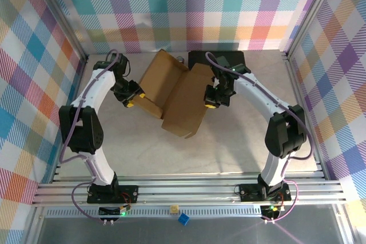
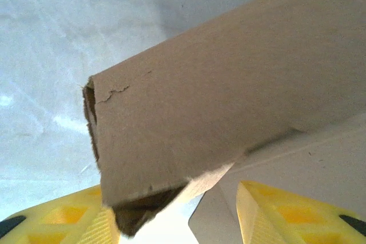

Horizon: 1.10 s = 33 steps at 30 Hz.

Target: Fold the paper box

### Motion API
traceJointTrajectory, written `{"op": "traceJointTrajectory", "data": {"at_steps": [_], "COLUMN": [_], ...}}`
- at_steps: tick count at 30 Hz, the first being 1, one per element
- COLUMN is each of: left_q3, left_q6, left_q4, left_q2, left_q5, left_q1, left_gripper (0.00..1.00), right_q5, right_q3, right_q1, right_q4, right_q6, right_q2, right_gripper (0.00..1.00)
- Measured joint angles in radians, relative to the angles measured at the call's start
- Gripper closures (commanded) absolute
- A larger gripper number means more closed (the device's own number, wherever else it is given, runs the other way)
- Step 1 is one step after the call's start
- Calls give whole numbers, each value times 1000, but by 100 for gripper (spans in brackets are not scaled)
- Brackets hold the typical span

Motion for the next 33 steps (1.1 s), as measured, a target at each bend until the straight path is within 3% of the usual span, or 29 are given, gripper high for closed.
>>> {"op": "traceJointTrajectory", "data": {"at_steps": [8,16,22,26,29,33], "left_q3": [-117,-208,-292,-458,-559,-611], "left_q6": [1,-58,-322,-556,-702,-846], "left_q4": [-2,3,28,91,139,270], "left_q2": [-124,-222,-518,-704,-704,-576], "left_q5": [10,-29,-163,-175,-184,-187], "left_q1": [-3,-21,-198,-276,-282,-288], "left_gripper": [41,46,46,44,39,39], "right_q5": [44,65,81,88,93,99], "right_q3": [203,277,280,280,280,280], "right_q1": [0,9,23,40,49,54], "right_q4": [-158,-236,-242,-242,-242,-242], "right_q6": [-140,-182,-139,-117,-105,-97], "right_q2": [56,98,100,100,100,100], "right_gripper": [100,100,100,100,100,100]}}
